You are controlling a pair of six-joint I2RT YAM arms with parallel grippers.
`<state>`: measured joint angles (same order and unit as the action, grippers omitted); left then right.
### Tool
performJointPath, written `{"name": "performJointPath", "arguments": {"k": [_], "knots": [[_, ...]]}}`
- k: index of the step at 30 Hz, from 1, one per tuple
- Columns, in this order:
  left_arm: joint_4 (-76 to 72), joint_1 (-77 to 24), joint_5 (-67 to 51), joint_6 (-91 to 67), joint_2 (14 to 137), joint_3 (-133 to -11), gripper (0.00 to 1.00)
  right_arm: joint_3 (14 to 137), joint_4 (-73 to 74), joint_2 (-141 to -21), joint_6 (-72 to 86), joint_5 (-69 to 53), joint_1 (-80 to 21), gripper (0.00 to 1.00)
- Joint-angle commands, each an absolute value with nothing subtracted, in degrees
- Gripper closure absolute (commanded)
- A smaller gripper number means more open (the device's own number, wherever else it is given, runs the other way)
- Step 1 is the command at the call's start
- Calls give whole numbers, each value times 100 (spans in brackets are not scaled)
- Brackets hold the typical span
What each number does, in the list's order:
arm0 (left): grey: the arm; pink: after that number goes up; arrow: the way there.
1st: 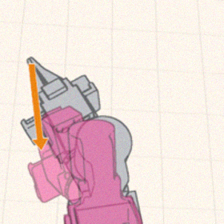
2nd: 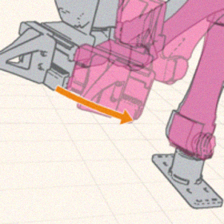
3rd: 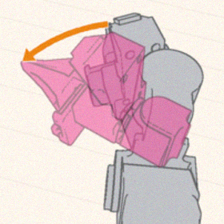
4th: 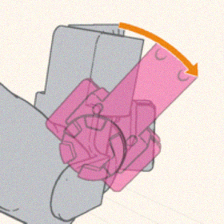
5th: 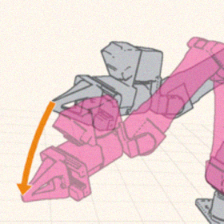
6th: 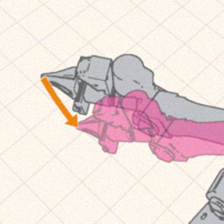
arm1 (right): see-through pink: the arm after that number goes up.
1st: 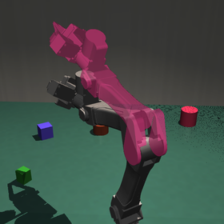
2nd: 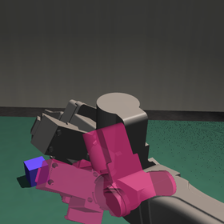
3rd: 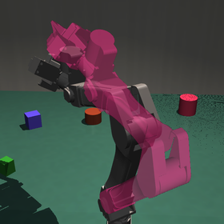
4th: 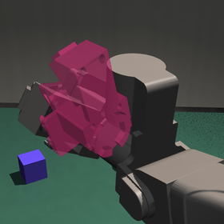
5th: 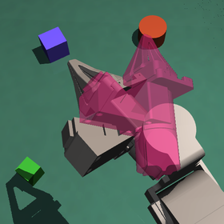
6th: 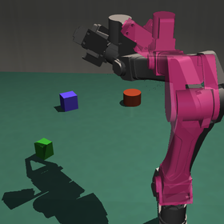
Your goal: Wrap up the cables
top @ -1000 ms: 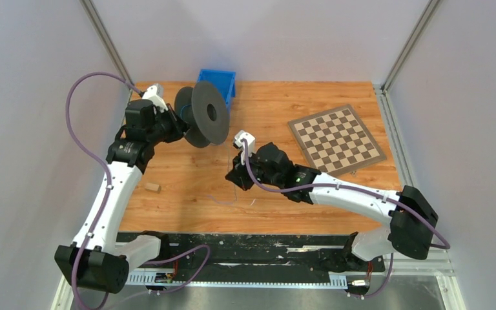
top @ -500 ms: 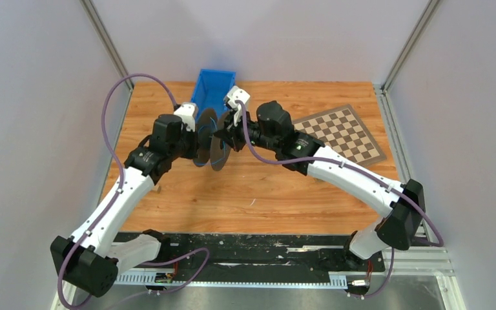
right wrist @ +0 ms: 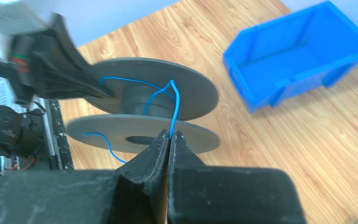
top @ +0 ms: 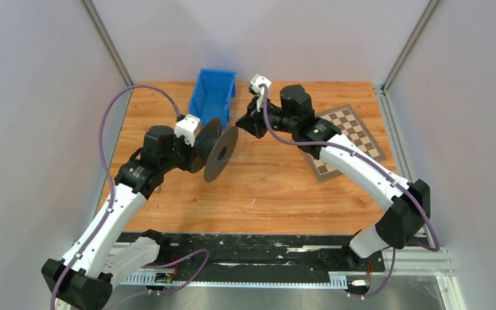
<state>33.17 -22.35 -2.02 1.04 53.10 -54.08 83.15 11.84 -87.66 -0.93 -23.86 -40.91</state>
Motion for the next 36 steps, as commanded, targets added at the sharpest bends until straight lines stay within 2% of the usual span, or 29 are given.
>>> {"name": "performJointPath", "arguments": {"k": [1,4,8,16,22,28,36], "knots": [[3313,-2231,-1340,54,5041,-5981,100,7866,1202,-8354,-566,-2738,-3623,100],[3585,-2230,-1965,-233,4982,-6304,100,7565,1195,-8219,-990,-2852,-3484,100],[4140,-2222,-2009,-662,5021,-6795,100,7187,1183,-8039,-1340,-2960,-3473,100],[3781,-1972,-2464,-2166,4843,-7231,100,6500,767,-7781,-651,-3207,-3454,97],[3159,-1882,-2475,-3150,4686,-7157,100,5345,-1093,-7275,757,-3697,-3468,88],[2550,-1879,-2499,-3843,4566,-6904,100,4293,-2879,-7307,1703,-3614,-3655,85],[2210,-1881,-2151,-4223,4382,-6690,100,4157,-3548,-7525,2045,-3585,-3813,98]]}}
